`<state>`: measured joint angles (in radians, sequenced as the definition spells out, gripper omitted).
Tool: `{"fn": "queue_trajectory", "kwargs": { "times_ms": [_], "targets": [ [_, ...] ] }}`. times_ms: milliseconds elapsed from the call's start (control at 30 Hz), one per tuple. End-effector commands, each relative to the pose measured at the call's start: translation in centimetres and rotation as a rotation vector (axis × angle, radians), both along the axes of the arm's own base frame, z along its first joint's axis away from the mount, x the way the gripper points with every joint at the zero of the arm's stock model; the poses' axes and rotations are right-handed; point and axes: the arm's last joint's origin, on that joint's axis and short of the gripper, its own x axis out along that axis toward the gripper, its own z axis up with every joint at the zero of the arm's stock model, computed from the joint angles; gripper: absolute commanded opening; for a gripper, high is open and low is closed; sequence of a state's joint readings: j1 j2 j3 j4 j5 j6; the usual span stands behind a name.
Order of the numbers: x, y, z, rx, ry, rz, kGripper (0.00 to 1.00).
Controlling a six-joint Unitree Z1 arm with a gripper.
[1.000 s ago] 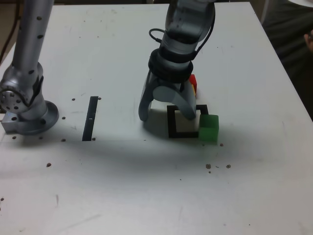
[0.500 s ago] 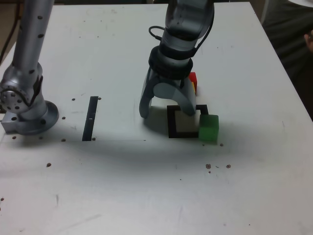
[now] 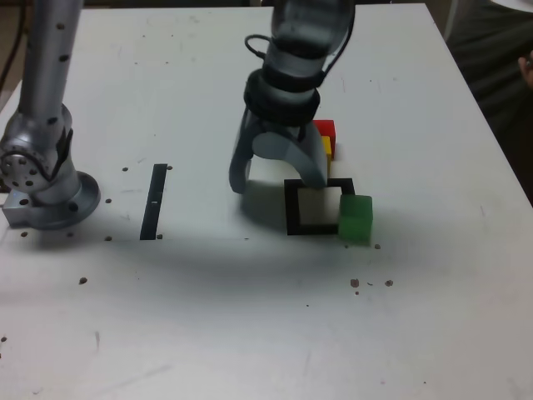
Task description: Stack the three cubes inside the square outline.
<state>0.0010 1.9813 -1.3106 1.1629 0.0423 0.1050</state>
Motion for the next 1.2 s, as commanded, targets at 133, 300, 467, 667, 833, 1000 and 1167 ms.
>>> {"fn": "queue_trajectory", "kwargs": {
  "times_ms": [133, 300, 467, 667, 833, 1000, 1167],
  "targets": [
    [-1.2, -0.3, 2.5, 0.036, -0.028, -0.011, 1.0],
    [-0.8, 0.5, 3.8, 0.063, -0.048, -0.012, 1.0],
    [0.2, 2.0, 4.4, 0.066, -0.06, -0.014, 1.0],
    [1.3, 4.3, 4.8, 0.069, -0.061, -0.009, 1.0],
    [1.9, 6.3, 4.9, 0.071, -0.05, 0.009, 1.0],
    [2.8, 8.4, 4.5, 0.064, -0.038, 0.027, 0.99],
    [3.9, 9.8, 4.0, 0.048, -0.026, 0.032, 0.99]
  ]
}}
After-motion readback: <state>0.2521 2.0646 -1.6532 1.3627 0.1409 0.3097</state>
